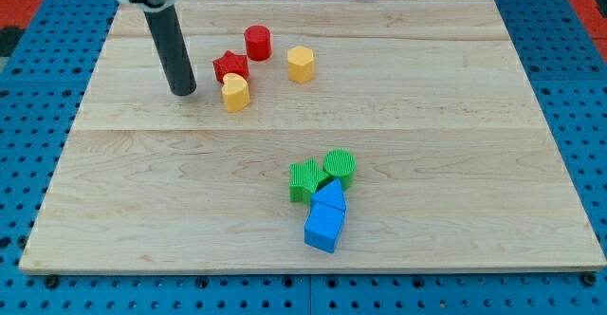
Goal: Move the red star a bit right
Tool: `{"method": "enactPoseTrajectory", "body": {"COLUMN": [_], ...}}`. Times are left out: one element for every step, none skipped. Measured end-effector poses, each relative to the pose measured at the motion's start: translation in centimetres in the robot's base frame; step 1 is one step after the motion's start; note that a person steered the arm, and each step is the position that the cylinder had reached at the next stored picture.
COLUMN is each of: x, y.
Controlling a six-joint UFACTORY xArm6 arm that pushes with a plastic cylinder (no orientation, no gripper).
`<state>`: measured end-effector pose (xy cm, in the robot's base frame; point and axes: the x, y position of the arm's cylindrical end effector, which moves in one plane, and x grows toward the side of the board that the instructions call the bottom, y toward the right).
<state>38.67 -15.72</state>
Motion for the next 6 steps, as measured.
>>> {"method": "enactPoseTrajectory", "body": {"x": [-3.2,-4.3,-3.8,-3.8,-3.8,-3.8], "y": [0.4,2.4,2.3,2.4,4.3,4.4]}}
